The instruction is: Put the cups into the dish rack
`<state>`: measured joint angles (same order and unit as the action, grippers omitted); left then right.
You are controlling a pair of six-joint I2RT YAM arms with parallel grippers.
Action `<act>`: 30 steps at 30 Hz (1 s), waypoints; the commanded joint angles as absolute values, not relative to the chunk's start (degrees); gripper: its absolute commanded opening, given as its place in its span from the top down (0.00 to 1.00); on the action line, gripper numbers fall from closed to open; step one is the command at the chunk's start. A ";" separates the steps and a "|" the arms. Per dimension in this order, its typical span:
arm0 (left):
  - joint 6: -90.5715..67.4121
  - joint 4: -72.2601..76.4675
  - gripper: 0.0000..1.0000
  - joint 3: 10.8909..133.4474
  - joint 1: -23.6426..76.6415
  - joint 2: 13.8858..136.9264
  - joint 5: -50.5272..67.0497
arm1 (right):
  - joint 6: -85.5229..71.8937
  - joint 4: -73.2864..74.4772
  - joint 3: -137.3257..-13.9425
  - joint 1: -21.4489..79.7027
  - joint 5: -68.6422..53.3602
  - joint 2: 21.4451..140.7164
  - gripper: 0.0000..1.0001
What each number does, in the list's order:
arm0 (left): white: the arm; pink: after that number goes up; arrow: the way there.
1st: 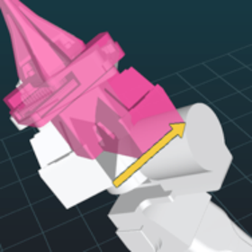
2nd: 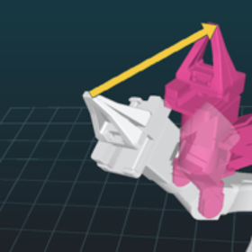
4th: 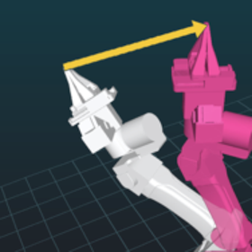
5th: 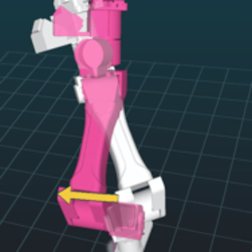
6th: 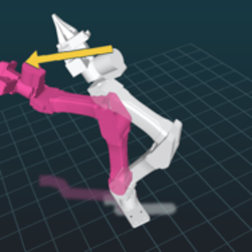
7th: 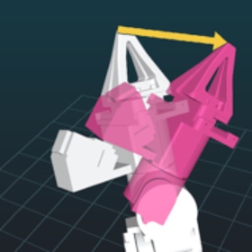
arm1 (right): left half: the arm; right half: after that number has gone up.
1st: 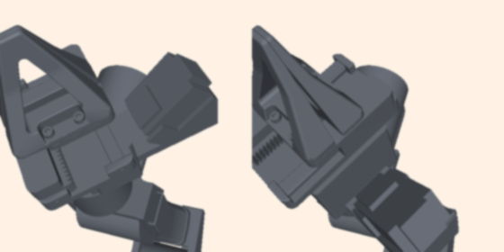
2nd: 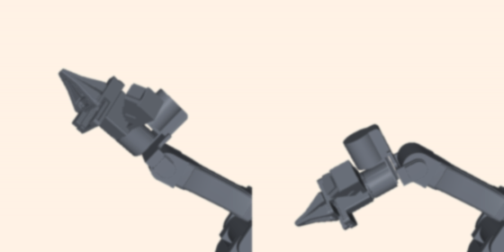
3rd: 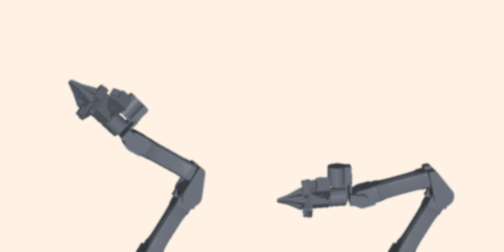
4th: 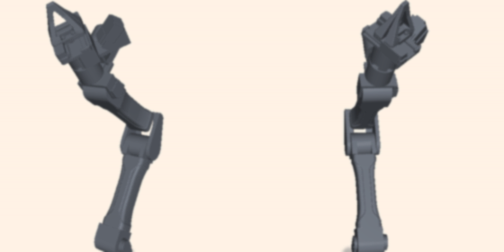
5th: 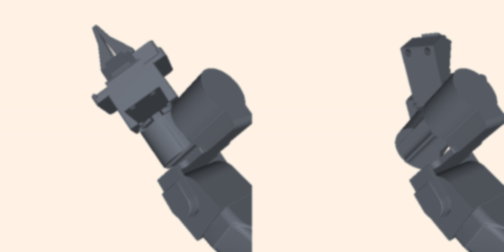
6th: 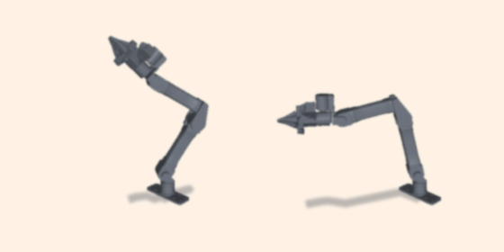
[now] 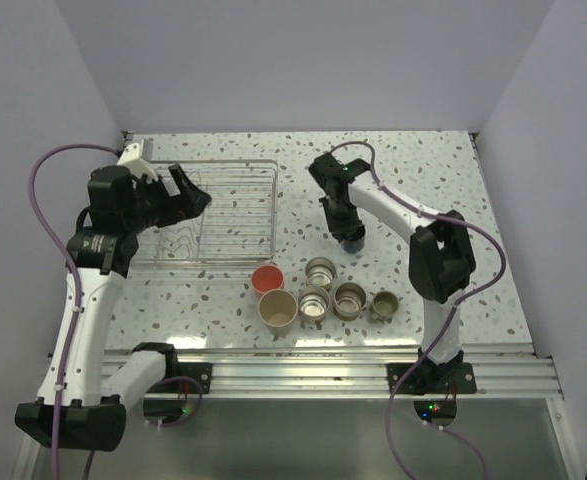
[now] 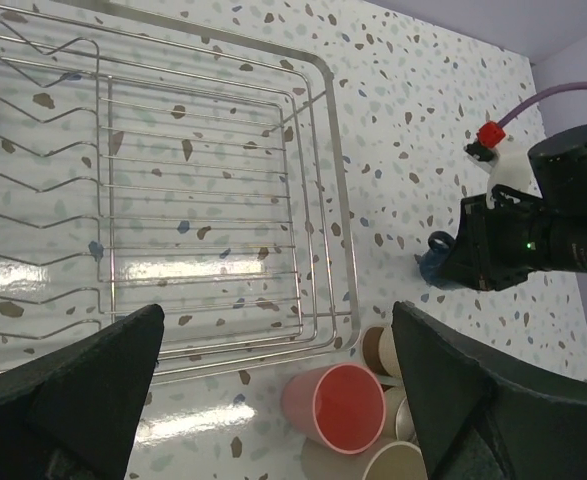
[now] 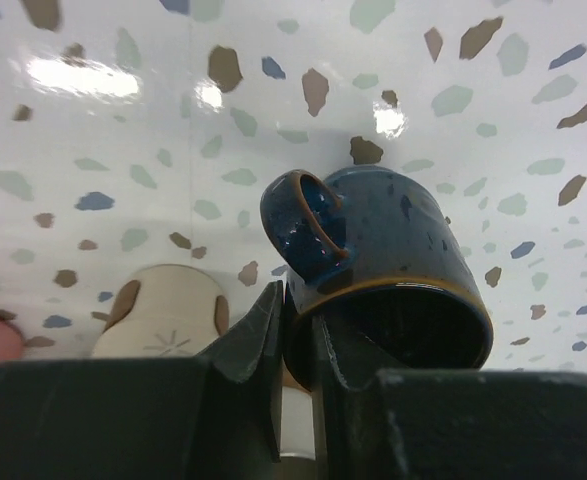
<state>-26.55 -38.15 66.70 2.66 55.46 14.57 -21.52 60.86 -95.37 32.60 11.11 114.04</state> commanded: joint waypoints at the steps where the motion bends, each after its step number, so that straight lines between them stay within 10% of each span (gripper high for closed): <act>1: -25.93 -34.37 0.00 70.92 2.55 57.21 20.21 | -23.46 66.35 -104.84 32.17 12.31 108.82 1.00; 9: -36.61 -8.96 0.00 68.31 2.46 62.13 39.09 | -35.29 66.02 -133.23 28.83 -18.21 104.34 1.00; 18: -81.80 69.46 0.00 50.80 2.37 73.11 52.12 | -79.67 3.10 -105.04 25.93 -46.93 90.79 1.00; 30: -88.41 82.35 0.00 55.98 3.43 80.77 51.86 | -80.16 -0.18 -106.26 26.28 -48.95 92.37 1.00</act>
